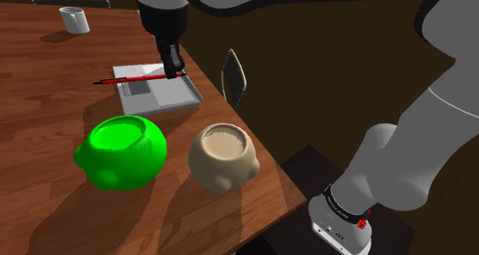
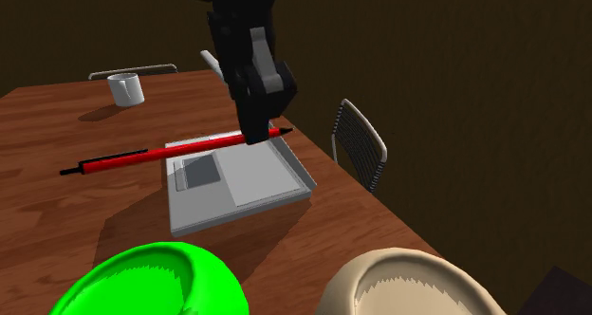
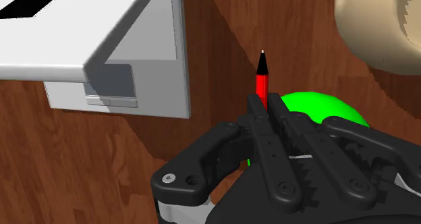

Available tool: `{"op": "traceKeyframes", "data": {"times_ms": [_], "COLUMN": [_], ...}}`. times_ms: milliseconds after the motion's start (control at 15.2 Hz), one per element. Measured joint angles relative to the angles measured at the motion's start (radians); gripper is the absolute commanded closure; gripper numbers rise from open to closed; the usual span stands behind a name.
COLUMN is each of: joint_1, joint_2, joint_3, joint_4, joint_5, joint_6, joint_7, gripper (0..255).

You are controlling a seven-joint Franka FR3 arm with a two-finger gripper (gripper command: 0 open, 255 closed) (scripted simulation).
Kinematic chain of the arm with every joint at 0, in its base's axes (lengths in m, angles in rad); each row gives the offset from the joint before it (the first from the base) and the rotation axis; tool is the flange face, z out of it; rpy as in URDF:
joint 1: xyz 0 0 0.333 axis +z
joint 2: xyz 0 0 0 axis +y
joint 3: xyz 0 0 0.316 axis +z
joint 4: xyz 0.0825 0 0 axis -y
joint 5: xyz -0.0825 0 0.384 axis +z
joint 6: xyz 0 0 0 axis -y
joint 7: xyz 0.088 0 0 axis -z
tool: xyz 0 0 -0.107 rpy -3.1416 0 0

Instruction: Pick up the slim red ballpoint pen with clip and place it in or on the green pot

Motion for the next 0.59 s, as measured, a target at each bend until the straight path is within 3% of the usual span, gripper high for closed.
{"op": "traceKeyframes", "data": {"times_ms": [330, 594], "joint_1": [0.067, 0.078], "joint_2": [0.055, 0.063], "joint_3": [0.064, 0.074], "joint_4": [0.074, 0.057], "joint_5": [-0.027, -0.033], "joint_6": [-0.064, -0.048], "joint_7": [0.121, 0.15], "gripper": [255, 255]}}
